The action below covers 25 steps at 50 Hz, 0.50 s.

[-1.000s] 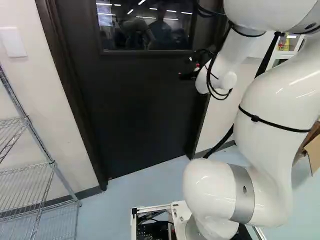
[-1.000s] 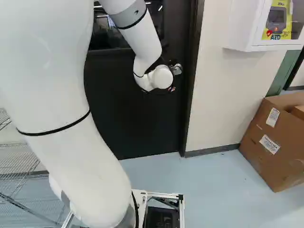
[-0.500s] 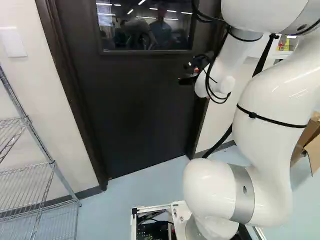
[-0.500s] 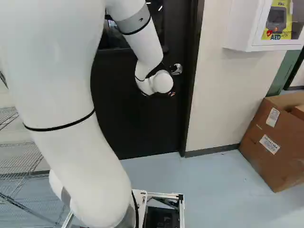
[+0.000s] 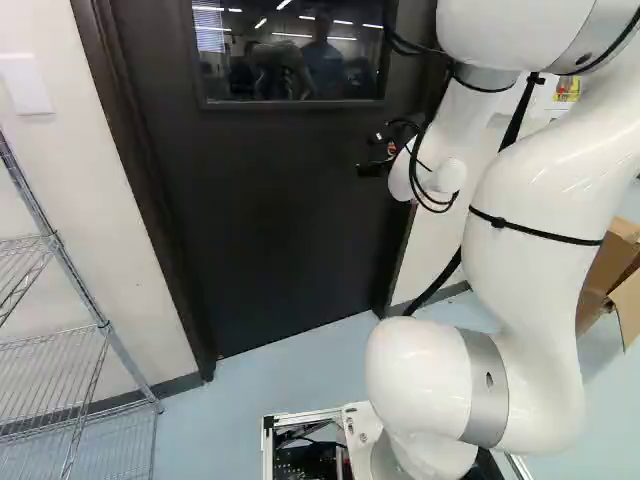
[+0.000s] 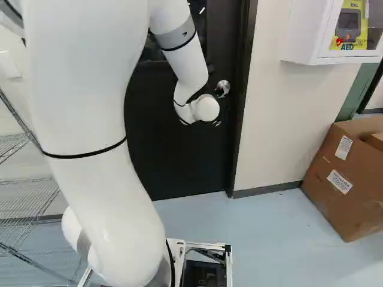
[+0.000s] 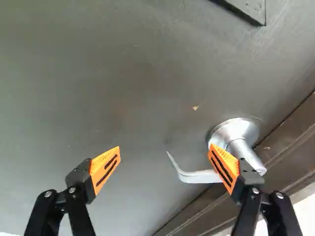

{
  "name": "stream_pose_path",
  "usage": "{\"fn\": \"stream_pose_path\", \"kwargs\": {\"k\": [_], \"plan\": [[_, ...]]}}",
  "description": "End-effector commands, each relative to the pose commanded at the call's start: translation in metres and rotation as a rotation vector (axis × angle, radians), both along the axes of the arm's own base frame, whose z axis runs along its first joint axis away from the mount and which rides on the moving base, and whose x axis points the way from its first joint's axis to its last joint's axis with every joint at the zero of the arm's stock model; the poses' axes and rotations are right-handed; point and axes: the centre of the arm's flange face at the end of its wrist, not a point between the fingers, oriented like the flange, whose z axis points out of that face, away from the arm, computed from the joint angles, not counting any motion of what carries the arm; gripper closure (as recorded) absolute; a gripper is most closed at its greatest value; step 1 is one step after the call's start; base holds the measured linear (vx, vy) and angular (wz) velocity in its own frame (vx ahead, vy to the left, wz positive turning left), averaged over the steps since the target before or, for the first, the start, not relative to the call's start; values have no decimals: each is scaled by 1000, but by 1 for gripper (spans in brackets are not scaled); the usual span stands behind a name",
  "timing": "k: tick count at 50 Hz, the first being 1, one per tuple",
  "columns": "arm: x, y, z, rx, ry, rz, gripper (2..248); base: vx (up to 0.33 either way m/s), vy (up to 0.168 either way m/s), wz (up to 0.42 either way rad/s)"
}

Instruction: Open the door and move inside

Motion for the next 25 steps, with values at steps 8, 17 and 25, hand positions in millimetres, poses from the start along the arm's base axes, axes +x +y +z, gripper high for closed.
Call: {"fn": "stream_pose_path", "kwargs": {"k": [8, 17, 25], "plan": [[1, 0, -9, 7, 16, 0, 3, 0, 0, 0], [2, -1, -19, 14, 35, 0, 3, 0, 0, 0], [3, -2, -28, 21, 51, -1, 3, 0, 0, 0]]}}
